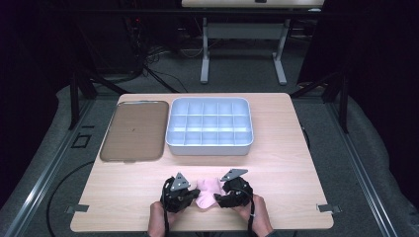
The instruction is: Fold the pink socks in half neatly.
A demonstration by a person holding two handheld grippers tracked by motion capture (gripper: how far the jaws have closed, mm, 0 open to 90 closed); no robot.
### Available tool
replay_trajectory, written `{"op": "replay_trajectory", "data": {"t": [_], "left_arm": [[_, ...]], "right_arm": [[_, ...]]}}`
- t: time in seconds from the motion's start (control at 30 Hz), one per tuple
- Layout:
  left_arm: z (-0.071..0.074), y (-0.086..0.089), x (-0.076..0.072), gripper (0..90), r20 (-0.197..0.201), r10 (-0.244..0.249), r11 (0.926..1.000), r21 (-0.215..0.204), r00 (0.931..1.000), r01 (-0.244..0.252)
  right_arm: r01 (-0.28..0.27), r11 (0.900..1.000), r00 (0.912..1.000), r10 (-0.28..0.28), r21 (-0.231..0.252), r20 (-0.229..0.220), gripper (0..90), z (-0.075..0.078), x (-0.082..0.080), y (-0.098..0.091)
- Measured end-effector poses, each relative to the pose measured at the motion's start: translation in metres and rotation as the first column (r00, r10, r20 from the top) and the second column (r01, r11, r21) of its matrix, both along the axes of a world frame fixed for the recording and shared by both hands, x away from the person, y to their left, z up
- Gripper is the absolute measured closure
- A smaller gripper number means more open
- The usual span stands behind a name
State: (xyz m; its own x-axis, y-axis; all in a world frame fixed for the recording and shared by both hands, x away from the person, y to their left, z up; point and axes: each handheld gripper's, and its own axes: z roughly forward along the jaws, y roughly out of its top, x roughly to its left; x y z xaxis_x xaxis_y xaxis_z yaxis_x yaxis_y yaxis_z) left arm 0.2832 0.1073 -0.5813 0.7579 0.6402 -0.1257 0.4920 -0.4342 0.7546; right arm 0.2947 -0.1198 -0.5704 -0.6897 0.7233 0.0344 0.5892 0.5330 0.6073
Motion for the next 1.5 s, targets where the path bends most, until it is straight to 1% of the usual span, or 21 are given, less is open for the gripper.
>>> {"op": "replay_trajectory", "data": {"t": [0.03,0.1,0.13,0.17,0.27,0.4,0.43,0.47,0.5,0.53,0.6,0.67,0.7,0.77,0.83,0.93,1.03,1.17,1.2,1.37,1.5], "left_arm": [[0.000,0.000,0.000,89.5,0.000,0.000,1.0000,0.000,1.0000,0.000],[-0.004,0.004,0.000,89.6,0.003,-0.003,0.9992,-0.040,1.0000,0.003],[-0.004,0.004,0.000,89.6,0.003,-0.003,0.9992,-0.040,1.0000,0.003],[-0.006,0.005,0.000,89.6,0.004,-0.005,0.9983,-0.058,1.0000,0.005],[-0.006,0.005,0.000,89.6,0.010,-0.004,0.9984,-0.057,0.9999,0.004],[-0.007,0.005,-0.001,89.6,0.017,-0.005,0.9981,-0.061,0.9998,0.006],[-0.007,0.005,-0.001,89.6,0.017,-0.005,0.9981,-0.061,0.9998,0.006],[-0.007,0.005,-0.001,89.6,0.029,-0.007,0.9987,-0.051,0.9995,0.008],[-0.007,0.004,-0.002,89.6,0.029,-0.006,0.9986,-0.053,0.9996,0.007],[-0.007,0.005,-0.001,89.6,0.027,-0.005,0.9984,-0.057,0.9996,0.006],[-0.007,0.005,-0.001,89.6,0.022,-0.004,0.9981,-0.061,0.9998,0.006],[-0.007,0.005,-0.001,89.6,0.022,-0.004,0.9981,-0.061,0.9998,0.006],[-0.007,0.005,-0.001,89.6,0.018,-0.004,0.9981,-0.062,0.9998,0.005],[-0.008,0.005,0.000,89.6,0.017,-0.004,0.9978,-0.067,0.9998,0.005],[-0.008,0.005,0.000,89.6,0.017,-0.004,0.9977,-0.067,0.9999,0.005],[-0.008,0.006,0.000,89.6,0.010,-0.004,0.9973,-0.073,0.9999,0.005],[-0.008,0.006,0.000,89.5,0.011,-0.004,0.9974,-0.071,0.9999,0.005],[-0.008,0.006,0.000,89.6,0.009,-0.004,0.9974,-0.072,0.9999,0.005],[-0.008,0.006,0.000,89.5,0.010,-0.004,0.9974,-0.072,0.9999,0.005],[-0.008,0.006,0.000,89.5,0.009,-0.003,0.9972,-0.075,1.0000,0.004],[-0.008,0.006,0.000,89.6,0.010,-0.004,0.9973,-0.073,0.9999,0.004]], "right_arm": [[0.000,1.0000,1.0000,0.000,0.000,0.000,35.5,0.000,0.000,0.000],[-0.003,1.0000,1.0000,0.002,0.002,0.007,35.5,-0.001,0.000,-0.001],[-0.003,1.0000,1.0000,0.002,0.002,0.007,35.5,-0.001,0.000,-0.001],[-0.002,1.0000,1.0000,0.002,-0.001,0.009,35.4,-0.001,0.000,-0.001],[-0.011,0.9999,0.9999,0.011,0.003,0.006,35.3,-0.001,0.000,-0.002],[-0.023,0.9968,0.9996,0.024,0.077,-0.014,37.1,0.000,0.003,-0.014],[-0.023,0.9968,0.9996,0.024,0.077,-0.014,37.1,0.000,0.003,-0.014],[-0.017,0.9961,0.9996,0.019,0.087,-0.023,37.4,0.001,0.003,-0.018],[0.000,0.9947,0.9999,0.001,0.103,-0.016,38.4,0.005,0.002,-0.024],[0.036,0.9909,0.9993,-0.036,0.130,0.002,39.7,0.012,0.000,-0.037],[0.075,0.9865,0.9968,-0.078,0.146,0.017,42.4,0.019,-0.002,-0.050],[0.093,0.9863,0.9952,-0.096,0.136,0.016,43.4,0.021,-0.002,-0.055],[0.122,0.9851,0.9917,-0.126,0.121,0.026,44.5,0.023,-0.003,-0.063],[0.168,0.9816,0.9854,-0.170,0.091,0.011,47.4,0.022,-0.002,-0.072],[0.179,0.9802,0.9838,-0.179,0.085,0.000,48.6,0.020,-0.002,-0.074],[0.207,0.9772,0.9781,-0.206,0.047,-0.034,52.4,0.011,0.000,-0.078],[0.211,0.9762,0.9772,-0.209,0.052,-0.037,53.7,0.008,0.000,-0.077],[0.183,0.9830,0.9825,-0.182,0.020,-0.041,58.0,0.004,0.000,-0.071],[0.187,0.9823,0.9821,-0.187,0.014,-0.026,59.6,0.003,-0.001,-0.070],[0.180,0.9836,0.9835,-0.180,-0.009,-0.013,64.8,0.004,-0.002,-0.067],[0.183,0.9831,0.9830,-0.183,-0.008,-0.009,67.2,0.003,-0.002,-0.067]]}}
